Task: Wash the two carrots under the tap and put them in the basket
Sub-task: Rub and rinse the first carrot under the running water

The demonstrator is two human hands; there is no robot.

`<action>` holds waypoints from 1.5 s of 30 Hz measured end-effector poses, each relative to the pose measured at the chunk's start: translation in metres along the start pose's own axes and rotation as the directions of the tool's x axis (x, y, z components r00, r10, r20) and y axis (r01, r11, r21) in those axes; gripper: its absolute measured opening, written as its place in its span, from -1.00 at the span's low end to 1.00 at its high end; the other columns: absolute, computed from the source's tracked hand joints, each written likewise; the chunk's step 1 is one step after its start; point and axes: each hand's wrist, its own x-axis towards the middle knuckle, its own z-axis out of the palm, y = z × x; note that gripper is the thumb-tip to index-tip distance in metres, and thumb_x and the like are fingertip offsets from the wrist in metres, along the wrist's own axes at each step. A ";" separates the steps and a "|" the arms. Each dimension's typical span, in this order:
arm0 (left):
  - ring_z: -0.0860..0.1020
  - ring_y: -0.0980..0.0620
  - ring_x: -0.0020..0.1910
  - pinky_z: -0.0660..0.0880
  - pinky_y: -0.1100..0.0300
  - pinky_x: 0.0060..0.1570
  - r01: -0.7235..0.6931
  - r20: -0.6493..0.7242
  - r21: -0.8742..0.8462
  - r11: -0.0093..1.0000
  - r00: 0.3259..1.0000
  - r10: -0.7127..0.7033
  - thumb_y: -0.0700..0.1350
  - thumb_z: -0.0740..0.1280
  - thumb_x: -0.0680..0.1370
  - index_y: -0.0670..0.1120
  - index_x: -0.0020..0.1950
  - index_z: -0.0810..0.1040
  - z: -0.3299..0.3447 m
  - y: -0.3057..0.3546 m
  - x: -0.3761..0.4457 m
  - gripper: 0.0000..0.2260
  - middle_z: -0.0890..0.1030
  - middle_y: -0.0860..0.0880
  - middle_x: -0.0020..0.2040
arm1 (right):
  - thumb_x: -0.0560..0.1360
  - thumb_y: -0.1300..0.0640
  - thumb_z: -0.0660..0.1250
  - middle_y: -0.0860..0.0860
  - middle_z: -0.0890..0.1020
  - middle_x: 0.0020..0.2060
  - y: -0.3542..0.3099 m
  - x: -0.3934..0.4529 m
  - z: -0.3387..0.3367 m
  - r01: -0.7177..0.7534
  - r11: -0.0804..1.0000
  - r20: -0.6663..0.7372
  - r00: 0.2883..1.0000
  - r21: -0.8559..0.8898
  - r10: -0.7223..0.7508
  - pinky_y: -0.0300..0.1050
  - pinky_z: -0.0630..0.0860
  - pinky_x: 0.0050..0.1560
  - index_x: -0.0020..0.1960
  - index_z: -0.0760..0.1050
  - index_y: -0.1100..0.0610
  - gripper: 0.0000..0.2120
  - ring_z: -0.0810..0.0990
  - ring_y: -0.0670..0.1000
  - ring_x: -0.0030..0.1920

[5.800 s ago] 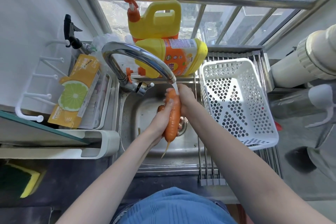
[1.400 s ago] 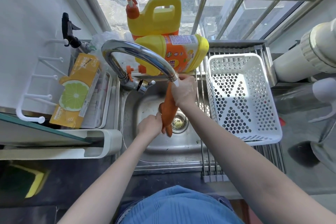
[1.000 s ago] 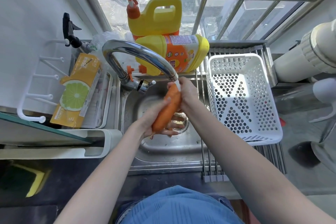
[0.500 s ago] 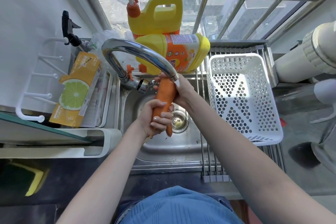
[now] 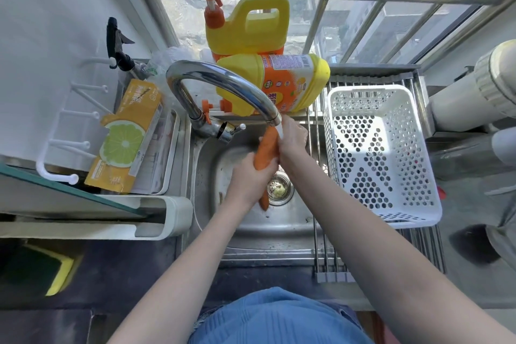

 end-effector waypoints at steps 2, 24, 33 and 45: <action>0.56 -0.06 -0.25 0.48 0.04 -0.28 -0.089 -0.113 0.204 0.975 0.987 0.113 0.20 0.22 0.56 -0.11 -0.01 0.50 0.001 -0.008 -0.005 -0.64 0.60 -0.08 -0.21 | 0.49 0.11 0.29 0.03 0.59 -0.34 -0.001 -0.003 0.005 0.034 0.999 -0.082 0.996 -0.010 -0.035 -0.01 0.60 -0.09 -0.40 0.50 0.03 -0.72 0.59 0.08 -0.25; 0.63 -0.07 -0.22 0.63 0.10 -0.18 0.385 0.353 -0.325 0.864 0.897 -0.267 0.14 0.44 0.42 -0.21 0.06 0.55 -0.013 0.013 0.011 -0.55 0.67 -0.24 -0.06 | 0.59 0.18 0.19 0.13 0.58 -0.31 -0.005 -0.021 -0.003 -0.210 0.955 0.340 0.931 0.209 0.131 -0.07 0.57 -0.29 -0.14 0.50 0.26 -0.79 0.55 0.08 -0.35; 0.48 0.01 -0.56 0.43 0.25 -0.57 0.304 0.305 -0.421 0.854 0.935 -0.182 0.42 0.16 0.39 -0.30 -0.07 0.52 -0.014 0.001 0.011 -0.26 0.52 -0.18 -0.39 | 0.50 0.22 0.33 0.28 0.65 -0.03 -0.004 -0.018 -0.009 -0.236 0.957 0.468 0.874 0.167 0.134 0.14 0.58 0.11 -0.04 0.58 0.36 -0.81 0.65 0.27 -0.01; 0.44 0.06 -0.60 0.42 0.30 -0.59 0.612 0.616 -0.582 0.535 0.762 -0.202 0.41 0.01 0.52 -0.21 -0.12 0.46 -0.016 0.012 0.008 -0.33 0.48 -0.09 -0.46 | 0.44 0.05 0.38 0.13 0.59 0.23 0.011 -0.015 -0.041 0.059 0.998 0.716 0.695 0.029 -0.062 -0.01 0.52 0.26 0.40 0.35 0.14 -0.43 0.56 0.09 0.25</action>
